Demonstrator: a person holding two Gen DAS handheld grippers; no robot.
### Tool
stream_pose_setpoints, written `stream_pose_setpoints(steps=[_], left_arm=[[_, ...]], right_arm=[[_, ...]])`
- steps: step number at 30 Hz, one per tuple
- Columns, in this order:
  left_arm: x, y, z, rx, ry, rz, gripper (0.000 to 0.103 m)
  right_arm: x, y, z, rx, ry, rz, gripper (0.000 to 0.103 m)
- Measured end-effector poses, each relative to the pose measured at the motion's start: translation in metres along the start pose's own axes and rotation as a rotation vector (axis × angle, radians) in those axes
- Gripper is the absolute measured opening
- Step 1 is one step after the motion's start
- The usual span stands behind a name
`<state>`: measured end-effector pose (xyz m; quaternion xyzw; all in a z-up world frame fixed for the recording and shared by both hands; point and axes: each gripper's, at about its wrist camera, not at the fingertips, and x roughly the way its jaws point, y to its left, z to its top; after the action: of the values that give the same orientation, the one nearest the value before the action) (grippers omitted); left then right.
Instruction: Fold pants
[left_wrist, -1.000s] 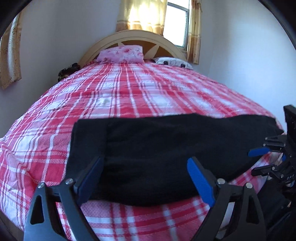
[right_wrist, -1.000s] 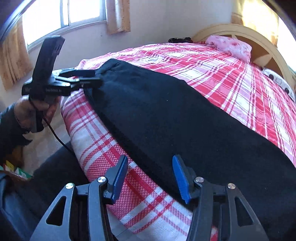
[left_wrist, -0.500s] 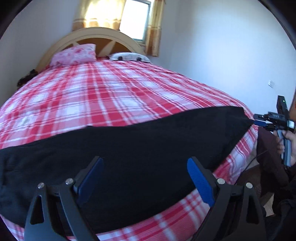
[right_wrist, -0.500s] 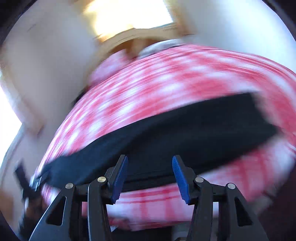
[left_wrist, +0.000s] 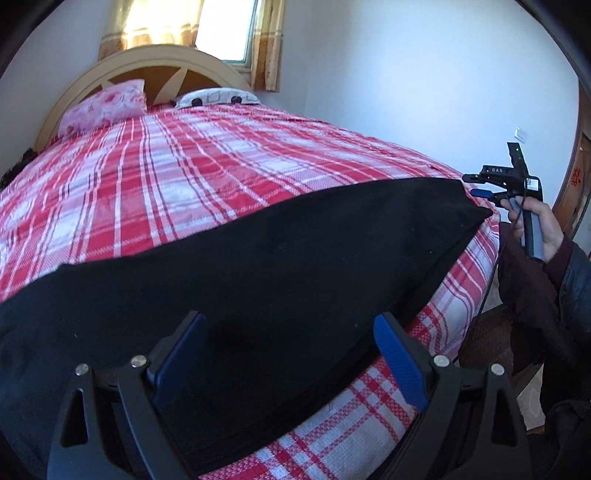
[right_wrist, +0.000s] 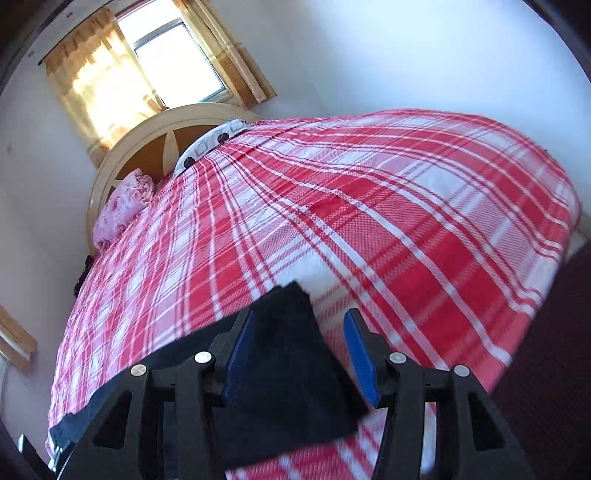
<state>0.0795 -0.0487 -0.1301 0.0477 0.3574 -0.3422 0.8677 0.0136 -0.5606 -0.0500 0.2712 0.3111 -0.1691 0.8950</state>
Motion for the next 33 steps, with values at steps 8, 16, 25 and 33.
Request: stream_pose_setpoints(steps=[8,16,25,33], left_arm=[[0.005,-0.003,-0.005,0.010,0.004,0.011,0.094],[0.008,-0.006,-0.006,0.016,0.001,0.029,0.097],[0.000,-0.010,-0.008,0.025,-0.018,0.028,0.097],[-0.003,-0.011,-0.014,0.013,-0.043,0.037,0.097]], right_arm=[[0.031,0.015,0.001,-0.079,0.031,0.045,0.007],[0.019,0.035,0.014,-0.161,-0.073,-0.017,0.006],[-0.014,0.029,-0.005,-0.150,-0.064,-0.112,0.063],[-0.033,0.058,-0.101,-0.010,0.212,0.289,0.051]])
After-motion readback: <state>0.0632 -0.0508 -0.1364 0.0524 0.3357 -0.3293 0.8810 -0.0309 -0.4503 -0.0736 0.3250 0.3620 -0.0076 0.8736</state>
